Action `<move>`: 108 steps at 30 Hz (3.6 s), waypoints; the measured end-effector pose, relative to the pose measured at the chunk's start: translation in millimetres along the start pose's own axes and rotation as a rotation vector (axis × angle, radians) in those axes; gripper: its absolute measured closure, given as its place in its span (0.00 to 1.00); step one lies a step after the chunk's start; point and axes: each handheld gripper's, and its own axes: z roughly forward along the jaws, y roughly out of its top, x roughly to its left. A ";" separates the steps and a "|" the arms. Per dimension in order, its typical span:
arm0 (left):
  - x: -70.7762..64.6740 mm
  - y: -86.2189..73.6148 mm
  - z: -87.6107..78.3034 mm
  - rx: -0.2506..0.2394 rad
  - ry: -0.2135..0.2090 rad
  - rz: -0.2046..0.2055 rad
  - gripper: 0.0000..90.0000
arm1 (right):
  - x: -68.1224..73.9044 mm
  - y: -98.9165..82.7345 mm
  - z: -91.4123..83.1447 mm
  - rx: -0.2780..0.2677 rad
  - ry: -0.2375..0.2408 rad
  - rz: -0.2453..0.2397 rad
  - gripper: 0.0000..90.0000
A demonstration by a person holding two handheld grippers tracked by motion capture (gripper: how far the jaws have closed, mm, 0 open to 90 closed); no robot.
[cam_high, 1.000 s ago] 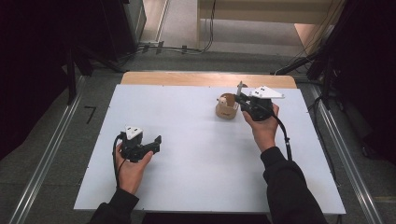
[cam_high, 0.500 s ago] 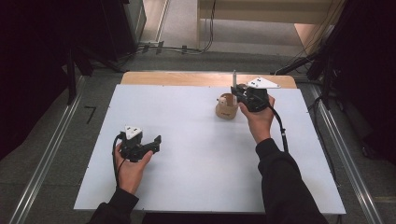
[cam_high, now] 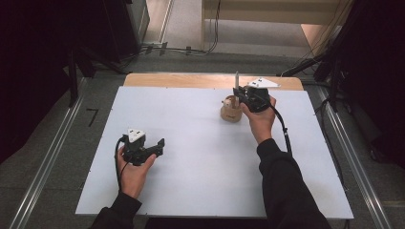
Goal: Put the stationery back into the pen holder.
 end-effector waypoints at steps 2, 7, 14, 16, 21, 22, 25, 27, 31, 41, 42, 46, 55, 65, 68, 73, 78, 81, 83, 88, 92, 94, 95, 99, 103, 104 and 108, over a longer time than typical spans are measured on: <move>-0.1 -0.1 0.3 0.002 0.000 0.000 0.29 | -0.3 -1.7 2.1 0.008 0.000 0.004 0.86; -0.3 -0.3 -0.1 0.003 0.001 0.001 0.29 | -0.5 -5.5 7.1 0.016 0.001 0.011 0.86; -0.1 -0.8 0.0 0.010 0.002 0.005 0.28 | -0.9 -13.5 15.1 0.037 -0.001 0.025 0.86; 0.1 -0.8 0.0 0.011 0.002 0.004 0.28 | -1.5 -16.1 17.1 0.043 -0.004 0.031 0.86; -0.2 -1.0 0.7 0.012 0.003 0.005 0.28 | -3.0 -24.9 22.0 0.072 -0.007 0.043 0.86; -0.2 -1.1 0.8 0.011 0.002 0.004 0.28 | -3.6 -26.3 22.9 0.073 -0.006 0.043 0.86; -0.3 -1.1 1.0 0.010 0.004 0.002 0.28 | -5.6 -29.1 23.9 0.084 -0.004 0.060 0.86; -0.3 -1.1 1.0 0.011 0.005 0.005 0.28 | -6.8 -29.9 23.4 0.087 -0.003 0.060 0.85; -0.8 -1.2 1.3 0.012 0.004 0.006 0.28 | -8.1 -31.2 21.9 0.077 0.008 0.065 0.79; -1.1 -1.2 1.1 0.012 0.006 0.010 0.28 | -12.7 -35.5 9.2 0.051 0.036 0.096 0.68; -1.2 -1.2 1.1 0.011 0.007 0.010 0.28 | -13.2 -36.1 7.1 0.048 0.036 0.095 0.67; -1.5 -1.2 0.9 0.009 0.010 0.012 0.28 | -14.7 -39.0 -0.8 0.043 0.054 0.106 0.57; -1.8 -1.5 1.4 0.011 0.017 0.017 0.27 | -9.6 -45.2 -15.4 0.048 0.071 0.080 0.47; -0.9 -1.5 1.2 0.017 0.041 0.009 0.22 | 3.3 -50.5 -24.6 0.084 0.060 0.042 0.35; 0.1 -1.3 0.4 0.017 0.055 0.001 0.19 | 6.6 -53.0 -27.7 0.100 0.051 0.029 0.33; 1.0 -1.2 0.0 0.023 0.064 -0.009 0.16 | 8.7 -58.0 -34.1 0.112 0.049 0.028 0.31; 1.3 -1.2 -0.1 0.027 0.071 -0.016 0.14 | 7.9 -63.8 -40.4 0.128 0.053 0.025 0.30; 1.6 -1.3 -0.2 0.028 0.074 -0.015 0.14 | 7.2 -66.8 -46.8 0.128 0.049 0.034 0.30; 1.6 -1.4 -0.4 0.028 0.074 -0.015 0.14 | 7.3 -69.6 -51.3 0.129 0.047 0.036 0.30; 1.0 -1.9 -0.4 0.031 0.074 -0.018 0.14 | 6.7 -77.3 -63.8 0.145 0.037 0.047 0.30; 1.6 -1.7 -1.9 0.027 0.077 -0.019 0.14 | 5.3 -84.3 -73.9 0.142 0.035 0.052 0.30; 1.5 -2.1 -2.2 0.023 0.078 -0.025 0.14 | 4.6 -87.8 -78.1 0.146 0.031 0.046 0.30; 1.7 -2.5 -2.1 0.021 0.077 -0.031 0.14 | 4.2 -89.6 -80.0 0.148 0.030 0.042 0.30; 1.1 -3.3 -3.3 0.021 0.076 -0.033 0.14 | 1.5 -97.4 -86.6 0.152 0.017 0.034 0.29; 1.6 -3.8 -4.5 0.017 0.077 -0.036 0.14 | -1.0 -104.1 -92.7 0.154 0.014 0.042 0.29; 1.8 -3.9 -4.7 0.014 0.077 -0.037 0.14 | -1.4 -105.4 -93.6 0.159 0.014 0.047 0.29; 1.8 -5.3 -6.1 0.019 0.072 -0.036 0.14 | -3.7 -108.5 -100.5 0.156 0.005 0.047 0.29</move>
